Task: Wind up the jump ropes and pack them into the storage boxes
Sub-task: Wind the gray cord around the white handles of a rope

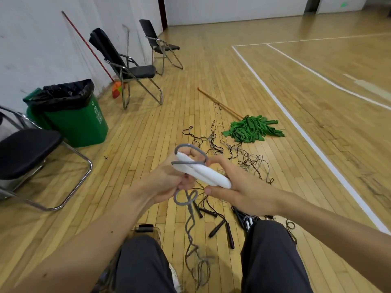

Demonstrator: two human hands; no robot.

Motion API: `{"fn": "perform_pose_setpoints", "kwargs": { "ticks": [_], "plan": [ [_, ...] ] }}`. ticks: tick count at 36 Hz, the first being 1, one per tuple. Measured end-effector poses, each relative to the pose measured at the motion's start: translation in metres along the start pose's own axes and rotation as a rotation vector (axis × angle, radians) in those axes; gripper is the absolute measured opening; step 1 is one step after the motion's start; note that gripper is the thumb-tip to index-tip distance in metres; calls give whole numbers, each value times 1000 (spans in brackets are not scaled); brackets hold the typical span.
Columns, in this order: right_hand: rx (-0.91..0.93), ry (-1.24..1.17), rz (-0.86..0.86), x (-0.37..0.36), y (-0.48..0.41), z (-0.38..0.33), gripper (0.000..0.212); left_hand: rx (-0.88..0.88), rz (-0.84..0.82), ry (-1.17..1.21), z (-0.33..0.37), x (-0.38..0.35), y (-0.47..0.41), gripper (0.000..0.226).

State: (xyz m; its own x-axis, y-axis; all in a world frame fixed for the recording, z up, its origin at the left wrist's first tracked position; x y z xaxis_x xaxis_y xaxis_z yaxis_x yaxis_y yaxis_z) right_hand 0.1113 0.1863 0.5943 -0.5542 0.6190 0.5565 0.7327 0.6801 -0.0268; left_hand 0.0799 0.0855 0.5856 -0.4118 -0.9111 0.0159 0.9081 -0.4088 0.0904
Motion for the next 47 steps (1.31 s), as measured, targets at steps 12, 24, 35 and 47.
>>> {"fn": "perform_pose_setpoints", "kwargs": {
  "ticks": [12, 24, 35, 47],
  "plan": [
    [49, -213, 88, 1, 0, 5, 56, 192, 73, 3, -27, -8, -2, 29],
    [-98, -653, 343, 32, -5, 39, 19, 241, -24, 63, -54, -32, 0, 26],
    [-401, -547, 395, 65, 18, 121, 23, 65, 94, -836, -50, -9, 11, 26],
    [-499, -466, 114, 16, 34, 120, 20, -614, 104, -1384, 45, -40, 26, 44]
  ]
}}
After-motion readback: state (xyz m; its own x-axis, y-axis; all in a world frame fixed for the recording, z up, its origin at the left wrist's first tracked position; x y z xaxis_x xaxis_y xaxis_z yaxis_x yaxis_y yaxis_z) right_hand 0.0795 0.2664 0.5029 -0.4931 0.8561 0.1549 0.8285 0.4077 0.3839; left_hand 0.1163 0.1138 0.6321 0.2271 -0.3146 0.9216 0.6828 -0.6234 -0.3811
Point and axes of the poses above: each hand's wrist, its own y-axis away from the middle knuckle, its own x-axis out of the back of the hand, z = x × y, the point moved 10 cm from there along -y, towards the middle knuckle, and after that the axes turned 5 degrees about -y, right-handed, at the moved point
